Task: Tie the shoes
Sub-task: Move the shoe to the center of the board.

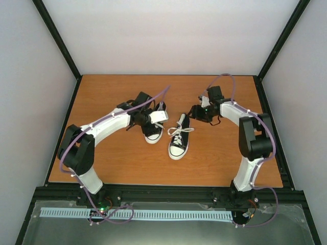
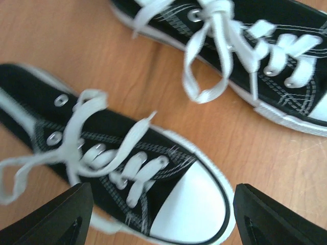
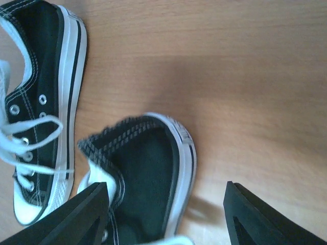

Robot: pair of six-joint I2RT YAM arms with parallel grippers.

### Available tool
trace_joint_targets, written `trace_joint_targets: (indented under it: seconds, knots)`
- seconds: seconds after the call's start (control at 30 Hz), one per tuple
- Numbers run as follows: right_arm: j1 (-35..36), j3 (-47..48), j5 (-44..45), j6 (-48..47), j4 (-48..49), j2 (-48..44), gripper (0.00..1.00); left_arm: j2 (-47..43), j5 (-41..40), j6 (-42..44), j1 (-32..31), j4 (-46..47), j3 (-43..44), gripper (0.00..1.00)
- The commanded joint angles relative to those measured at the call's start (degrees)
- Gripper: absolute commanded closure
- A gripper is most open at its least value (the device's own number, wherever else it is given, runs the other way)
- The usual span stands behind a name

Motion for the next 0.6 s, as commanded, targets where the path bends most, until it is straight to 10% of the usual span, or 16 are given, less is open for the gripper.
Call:
trace_joint_targets:
  seconds: [0.0, 0.57]
  knots:
    - [1.72, 4.13, 0.68, 2.52, 3.01, 5.6, 0.36, -4.43, -2.21, -8.35, 3.37, 2.55, -2.06, 0.22]
    - [3.72, 8.67, 9.17, 4.29, 1.96, 6.98, 0.44, -8.89, -7.45, -11.98, 9.71, 8.1, -8.62, 0.21]
